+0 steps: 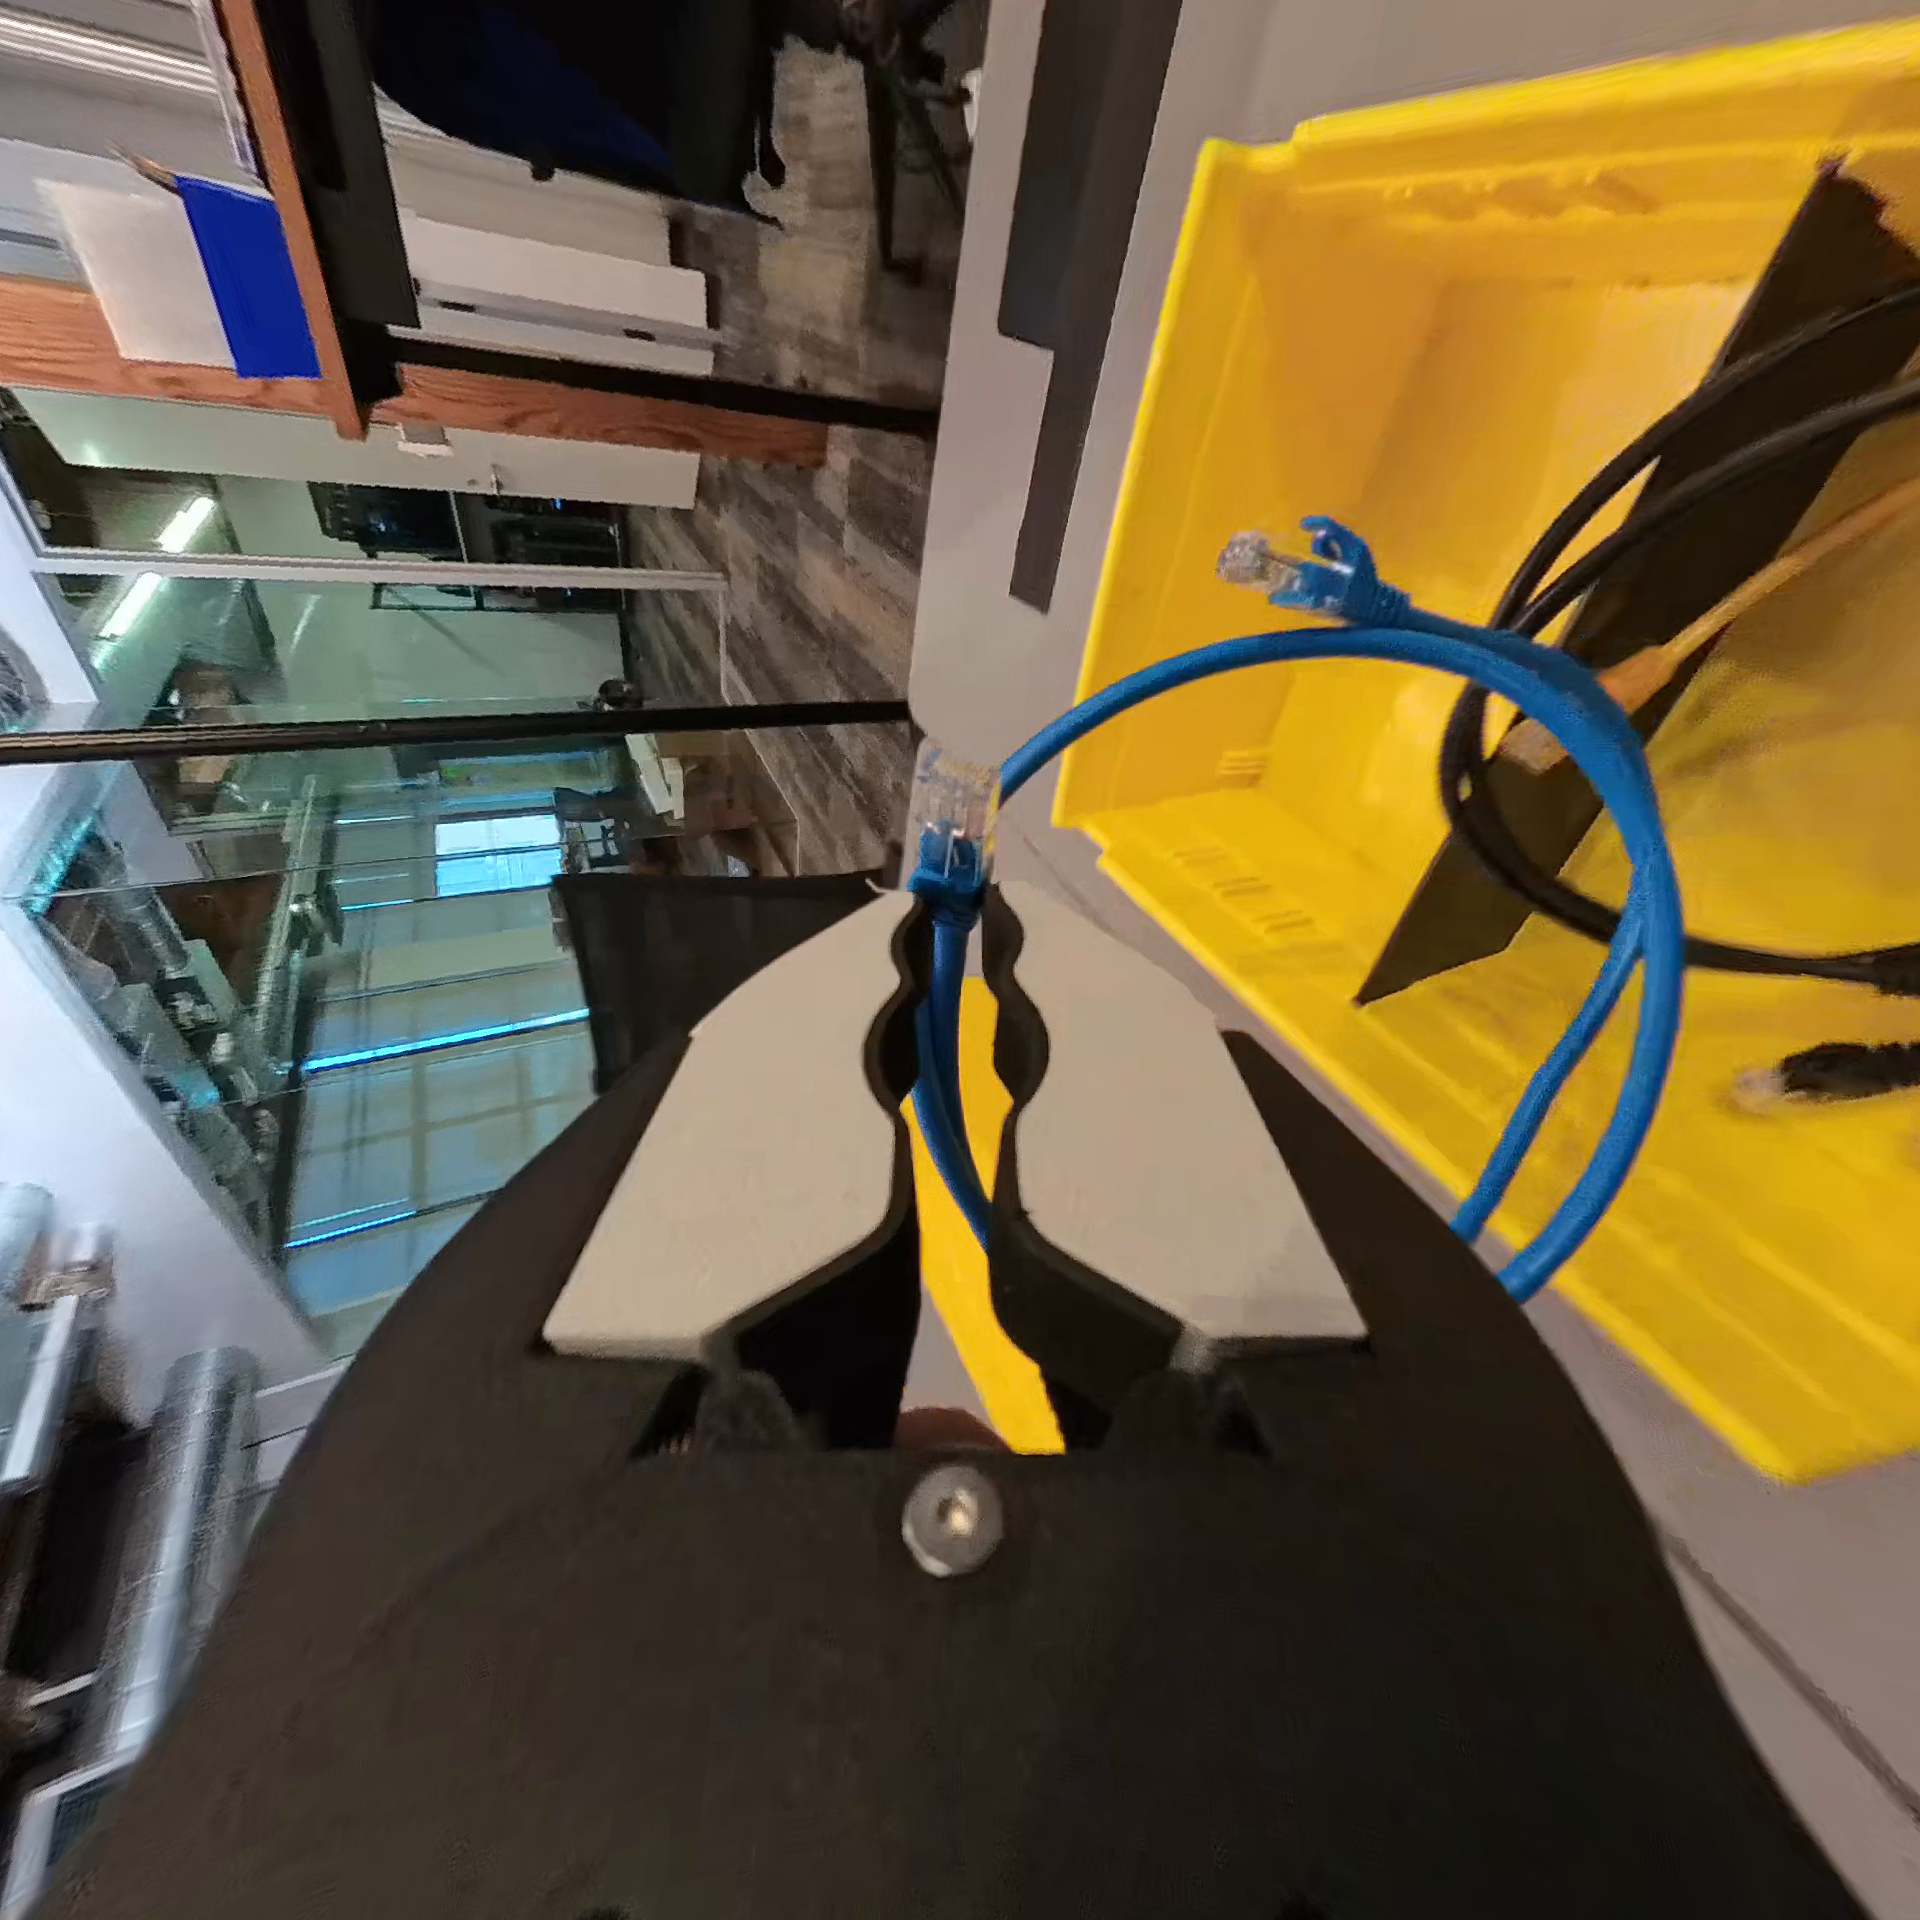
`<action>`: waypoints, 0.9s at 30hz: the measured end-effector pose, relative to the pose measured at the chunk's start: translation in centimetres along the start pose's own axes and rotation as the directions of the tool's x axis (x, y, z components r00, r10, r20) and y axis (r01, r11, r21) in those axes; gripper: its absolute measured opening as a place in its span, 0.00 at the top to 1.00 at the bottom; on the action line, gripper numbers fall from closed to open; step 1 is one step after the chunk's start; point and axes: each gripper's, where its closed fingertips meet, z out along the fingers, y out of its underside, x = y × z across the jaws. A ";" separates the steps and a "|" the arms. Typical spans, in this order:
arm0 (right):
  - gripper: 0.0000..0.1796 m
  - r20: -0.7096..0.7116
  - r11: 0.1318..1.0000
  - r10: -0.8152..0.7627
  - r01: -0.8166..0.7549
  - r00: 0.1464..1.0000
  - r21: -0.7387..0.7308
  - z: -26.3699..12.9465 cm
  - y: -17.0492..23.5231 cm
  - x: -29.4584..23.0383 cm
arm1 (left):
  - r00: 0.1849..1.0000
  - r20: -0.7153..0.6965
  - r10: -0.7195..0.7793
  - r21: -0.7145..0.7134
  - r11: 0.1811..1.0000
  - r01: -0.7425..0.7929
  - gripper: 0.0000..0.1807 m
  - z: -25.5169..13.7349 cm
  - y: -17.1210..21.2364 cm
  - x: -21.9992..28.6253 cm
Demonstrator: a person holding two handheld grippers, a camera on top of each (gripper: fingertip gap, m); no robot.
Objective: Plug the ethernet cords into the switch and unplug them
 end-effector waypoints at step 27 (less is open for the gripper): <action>0.60 -0.011 0.999 -0.030 0.030 0.999 0.022 -0.8 -0.5 -0.2 | 0.944 -0.325 0.052 0.005 0.999 -0.054 0.91 8.6 1.4 11.8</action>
